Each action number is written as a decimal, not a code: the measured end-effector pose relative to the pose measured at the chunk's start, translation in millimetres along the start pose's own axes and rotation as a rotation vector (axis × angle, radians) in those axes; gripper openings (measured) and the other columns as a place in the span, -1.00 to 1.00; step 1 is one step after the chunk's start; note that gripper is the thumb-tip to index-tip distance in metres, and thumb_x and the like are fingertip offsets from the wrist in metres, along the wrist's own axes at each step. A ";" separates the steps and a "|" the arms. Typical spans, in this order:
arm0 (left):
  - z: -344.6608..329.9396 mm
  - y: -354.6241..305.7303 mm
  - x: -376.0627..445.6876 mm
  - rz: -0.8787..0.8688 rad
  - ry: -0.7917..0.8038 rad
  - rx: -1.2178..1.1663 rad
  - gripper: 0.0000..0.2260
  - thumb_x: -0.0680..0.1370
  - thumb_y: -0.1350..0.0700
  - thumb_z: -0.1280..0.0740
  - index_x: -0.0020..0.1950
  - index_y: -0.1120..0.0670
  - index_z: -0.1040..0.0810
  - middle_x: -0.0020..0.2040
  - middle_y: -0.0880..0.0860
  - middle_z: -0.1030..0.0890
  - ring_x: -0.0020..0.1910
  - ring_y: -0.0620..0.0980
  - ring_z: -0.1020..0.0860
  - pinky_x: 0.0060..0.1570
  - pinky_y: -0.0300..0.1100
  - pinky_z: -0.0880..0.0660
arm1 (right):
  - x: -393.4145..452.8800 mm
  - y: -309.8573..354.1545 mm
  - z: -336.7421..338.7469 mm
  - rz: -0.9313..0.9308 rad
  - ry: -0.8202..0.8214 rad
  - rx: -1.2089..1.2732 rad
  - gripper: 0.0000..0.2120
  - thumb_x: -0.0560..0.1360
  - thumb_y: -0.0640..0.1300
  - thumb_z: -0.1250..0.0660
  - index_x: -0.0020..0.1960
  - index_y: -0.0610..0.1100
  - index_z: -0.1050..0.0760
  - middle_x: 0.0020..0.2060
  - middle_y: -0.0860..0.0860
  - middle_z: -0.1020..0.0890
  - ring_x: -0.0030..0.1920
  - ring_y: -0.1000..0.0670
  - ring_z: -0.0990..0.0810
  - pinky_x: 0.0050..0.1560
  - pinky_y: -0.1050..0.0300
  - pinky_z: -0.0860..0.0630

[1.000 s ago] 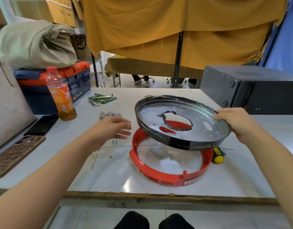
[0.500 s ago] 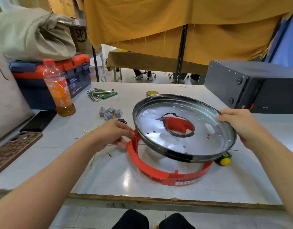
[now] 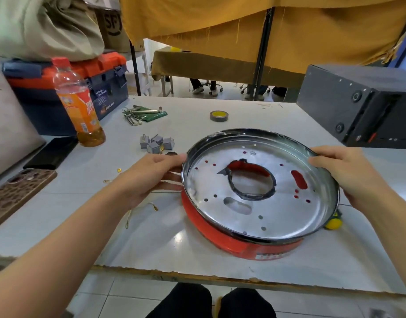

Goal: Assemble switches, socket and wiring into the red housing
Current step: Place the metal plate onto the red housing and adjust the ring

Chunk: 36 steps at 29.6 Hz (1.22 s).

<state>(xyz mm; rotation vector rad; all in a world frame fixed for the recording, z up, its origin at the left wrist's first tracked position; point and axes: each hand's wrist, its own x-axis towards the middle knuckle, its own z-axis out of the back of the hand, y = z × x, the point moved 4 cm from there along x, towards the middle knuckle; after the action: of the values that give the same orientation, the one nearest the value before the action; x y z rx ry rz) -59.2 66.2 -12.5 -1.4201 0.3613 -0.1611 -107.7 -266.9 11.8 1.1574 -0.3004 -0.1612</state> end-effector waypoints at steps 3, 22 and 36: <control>2.0 0.1 -2.3 -0.056 -0.005 0.062 -0.82 0.52 0.10 -0.33 -0.05 0.17 -0.68 -0.08 0.11 -0.70 -0.18 -0.07 -0.65 -0.23 -0.33 -0.55 | -2.0 -2.2 0.9 -0.006 0.037 0.004 -0.66 0.47 -0.31 -0.28 -0.23 0.08 -0.66 -0.28 0.09 -0.70 -0.31 0.13 -0.65 -0.22 0.13 -0.51; 4.5 -3.0 -4.0 -0.049 0.044 0.125 -0.76 0.43 -0.05 -0.39 0.00 0.04 -0.68 -0.02 0.02 -0.69 -0.05 -0.10 -0.64 -0.16 -0.33 -0.56 | -1.3 4.7 0.1 0.003 0.139 0.012 -0.66 0.50 -0.31 -0.29 -0.18 0.11 -0.63 -0.27 0.12 -0.71 -0.32 0.12 -0.67 -0.44 0.36 -0.51; 4.6 -2.9 -3.9 -0.046 0.071 0.154 -0.74 0.34 0.02 -0.43 -0.01 0.06 -0.68 -0.01 0.09 -0.69 -0.02 0.00 -0.64 0.09 -0.12 -0.56 | 14.6 1.3 -1.7 0.007 0.234 -0.114 -0.71 0.49 -0.29 -0.31 -0.04 0.09 -0.63 -0.18 0.09 -0.72 -0.21 0.07 -0.69 -0.19 0.17 -0.53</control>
<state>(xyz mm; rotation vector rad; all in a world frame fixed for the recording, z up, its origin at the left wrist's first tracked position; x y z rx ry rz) -60.9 71.3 -8.5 -1.2730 0.3672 -0.2716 -93.3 -269.0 14.5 1.0508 -0.0869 -0.0351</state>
